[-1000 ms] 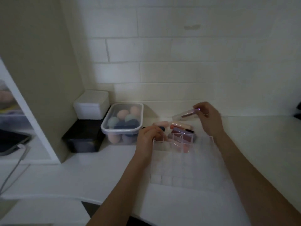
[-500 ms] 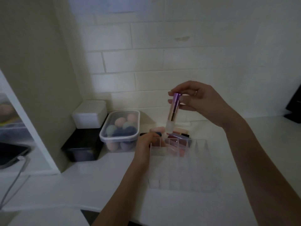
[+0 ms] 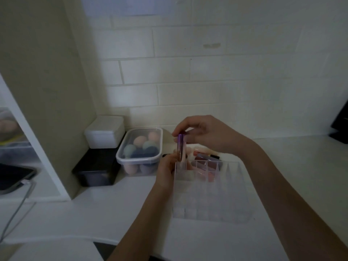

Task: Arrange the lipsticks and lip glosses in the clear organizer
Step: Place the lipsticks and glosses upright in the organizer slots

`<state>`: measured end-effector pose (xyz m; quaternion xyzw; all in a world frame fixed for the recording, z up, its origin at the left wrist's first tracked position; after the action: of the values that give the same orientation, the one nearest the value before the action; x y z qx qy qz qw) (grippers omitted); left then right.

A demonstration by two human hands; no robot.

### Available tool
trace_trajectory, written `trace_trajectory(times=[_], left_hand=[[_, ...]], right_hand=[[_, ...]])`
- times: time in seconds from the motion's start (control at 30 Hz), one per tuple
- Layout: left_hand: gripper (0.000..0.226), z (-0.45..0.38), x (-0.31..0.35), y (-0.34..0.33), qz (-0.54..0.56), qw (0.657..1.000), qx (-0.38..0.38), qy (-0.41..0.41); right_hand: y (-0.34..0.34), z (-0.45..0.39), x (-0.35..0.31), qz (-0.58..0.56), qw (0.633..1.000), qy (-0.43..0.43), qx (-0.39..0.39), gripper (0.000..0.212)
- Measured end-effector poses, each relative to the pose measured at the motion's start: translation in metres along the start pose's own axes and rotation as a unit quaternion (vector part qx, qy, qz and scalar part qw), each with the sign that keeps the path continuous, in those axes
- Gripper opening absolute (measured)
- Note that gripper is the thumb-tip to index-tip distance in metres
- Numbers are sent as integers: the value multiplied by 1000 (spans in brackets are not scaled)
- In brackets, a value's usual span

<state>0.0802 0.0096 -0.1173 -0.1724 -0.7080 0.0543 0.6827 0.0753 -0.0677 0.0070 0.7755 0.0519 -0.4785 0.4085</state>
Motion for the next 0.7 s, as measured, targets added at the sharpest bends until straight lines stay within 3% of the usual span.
trace_trajectory(times=[0.13, 0.33, 0.4, 0.53, 0.7], left_hand=[[65, 0, 3, -4, 32, 999, -13, -16], [57, -4, -4, -2, 72, 997, -17, 9], [49, -4, -2, 2, 37, 999, -1, -1], [40, -1, 0, 0, 15, 1000, -8, 4], [37, 0, -1, 1, 2, 1000, -6, 16]], right_hand=[[-13, -4, 7, 24, 999, -13, -39, 20], [-10, 3, 11, 9, 995, -21, -93, 18], [4, 5, 12, -14, 999, -13, -48, 17], [50, 13, 43, -87, 986, -40, 136, 15], [75, 25, 97, -2, 967, -69, 244, 12]])
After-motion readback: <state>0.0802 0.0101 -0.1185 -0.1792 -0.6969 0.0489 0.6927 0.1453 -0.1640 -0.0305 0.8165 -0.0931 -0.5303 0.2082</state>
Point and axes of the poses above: each hand's wrist, its own z-axis away from the middle knuckle, its own y-axis out of the back of the hand, x = y × z, the point moved 9 cm from there along -z, towards the middle knuckle, and after that the axes turned 9 degrees about -x, right-handed, at the moved point
